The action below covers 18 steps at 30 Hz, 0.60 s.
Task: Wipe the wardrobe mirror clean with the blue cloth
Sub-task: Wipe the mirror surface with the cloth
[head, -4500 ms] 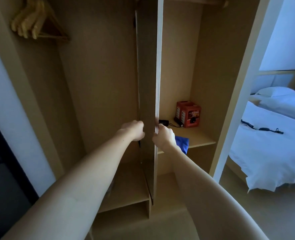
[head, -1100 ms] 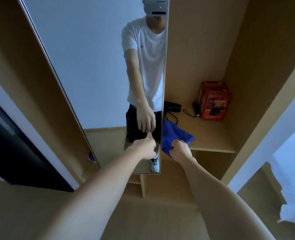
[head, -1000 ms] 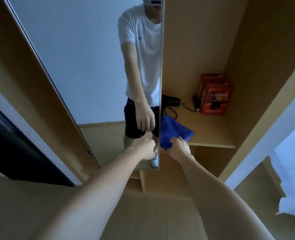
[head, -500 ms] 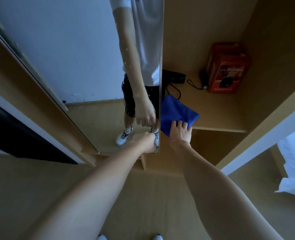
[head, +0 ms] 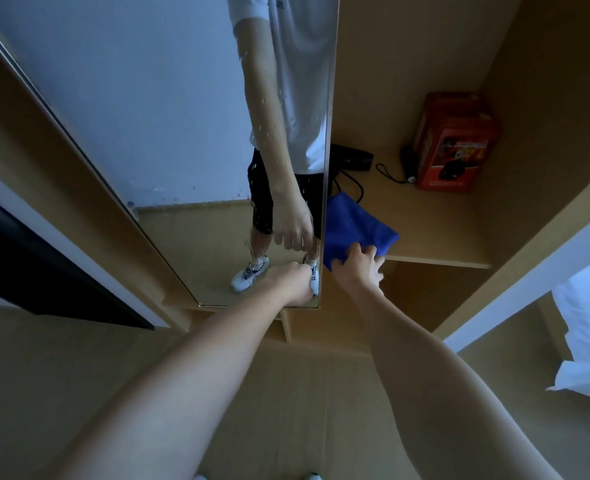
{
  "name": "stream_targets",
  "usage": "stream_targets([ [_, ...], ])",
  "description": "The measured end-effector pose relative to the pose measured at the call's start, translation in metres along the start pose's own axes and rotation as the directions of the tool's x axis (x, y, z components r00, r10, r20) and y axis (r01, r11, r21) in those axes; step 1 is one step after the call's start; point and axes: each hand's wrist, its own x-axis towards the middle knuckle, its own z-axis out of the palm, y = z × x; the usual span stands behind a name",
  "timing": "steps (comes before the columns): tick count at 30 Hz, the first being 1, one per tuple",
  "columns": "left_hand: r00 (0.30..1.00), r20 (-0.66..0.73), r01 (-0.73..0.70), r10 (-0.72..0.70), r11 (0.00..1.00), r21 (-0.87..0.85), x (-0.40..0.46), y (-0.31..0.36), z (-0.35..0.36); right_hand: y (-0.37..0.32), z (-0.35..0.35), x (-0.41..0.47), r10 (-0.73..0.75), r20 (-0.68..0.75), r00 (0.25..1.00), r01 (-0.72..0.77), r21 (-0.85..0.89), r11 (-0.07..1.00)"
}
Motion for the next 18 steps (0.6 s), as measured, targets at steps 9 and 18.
stream_targets([
  [9, 0.998, -0.045, -0.046, 0.049, 0.996, 0.079, 0.012, 0.014, -0.004, 0.015, 0.012, 0.009, -0.212, 0.080, 0.974, 0.223, -0.168, 0.960],
  [18, 0.999, 0.007, -0.034, 0.033, 0.995, 0.091, 0.019, 0.018, 0.004, 0.017, 0.023, 0.028, -0.250, -0.014, 0.968, 0.220, -0.427, 0.877],
])
